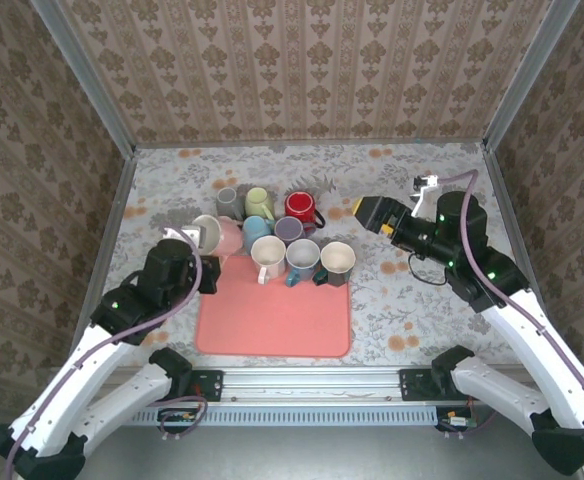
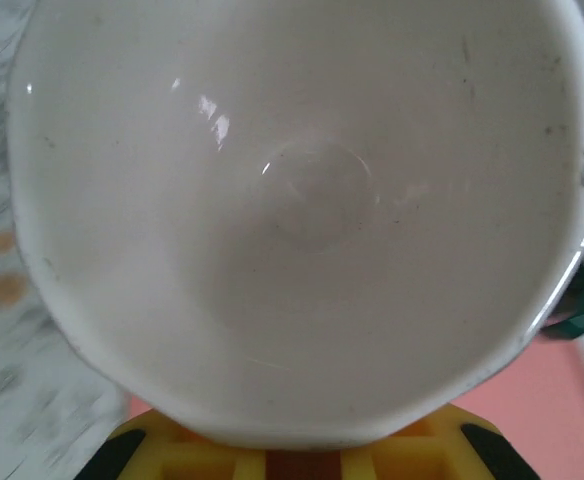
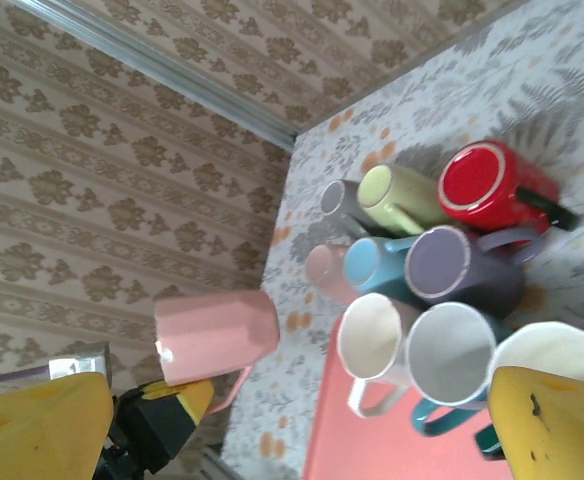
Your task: Turn the mug right side up
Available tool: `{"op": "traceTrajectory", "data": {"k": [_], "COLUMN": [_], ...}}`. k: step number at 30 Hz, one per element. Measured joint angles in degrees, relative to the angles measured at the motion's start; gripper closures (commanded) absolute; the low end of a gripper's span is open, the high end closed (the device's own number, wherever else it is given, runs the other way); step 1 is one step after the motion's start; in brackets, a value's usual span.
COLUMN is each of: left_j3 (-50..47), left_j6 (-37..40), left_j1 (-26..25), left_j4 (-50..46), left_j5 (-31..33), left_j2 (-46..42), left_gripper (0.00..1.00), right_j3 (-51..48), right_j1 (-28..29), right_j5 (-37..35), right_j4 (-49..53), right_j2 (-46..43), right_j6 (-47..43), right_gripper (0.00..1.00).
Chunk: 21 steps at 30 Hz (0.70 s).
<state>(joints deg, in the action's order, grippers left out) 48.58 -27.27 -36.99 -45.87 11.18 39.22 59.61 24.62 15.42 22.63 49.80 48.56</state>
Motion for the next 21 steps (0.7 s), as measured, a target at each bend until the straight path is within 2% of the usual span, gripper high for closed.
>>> {"op": "traceTrajectory", "data": {"k": [4, 8, 15, 21], "left_j3": [-1.62, -4.63, -8.13, -8.46], "left_j6": [0.11, 0.22, 0.55, 0.57], "left_j1": [1.03, 2.21, 2.86, 1.29], "left_j4": [-3.54, -2.89, 3.82, 8.33], "left_j5": [2.99, 2.8, 0.55, 0.15], "left_j2": [4.92, 9.14, 15.23, 19.76], "left_gripper": [1.0, 1.0, 1.0, 1.0], "right_j3": [0.57, 0.57, 0.55, 0.17], "right_j1": [-0.07, -0.07, -0.24, -0.44], "right_j5": [-2.32, -3.3, -3.28, -3.13], "right_j4": [3.61, 6.25, 8.52, 8.5], "right_j2": [-0.57, -0.39, -0.33, -0.17], "right_j6": [-4.52, -7.21, -9.94, -10.99], "right_gripper": [0.03, 0.03, 0.03, 0.03]}}
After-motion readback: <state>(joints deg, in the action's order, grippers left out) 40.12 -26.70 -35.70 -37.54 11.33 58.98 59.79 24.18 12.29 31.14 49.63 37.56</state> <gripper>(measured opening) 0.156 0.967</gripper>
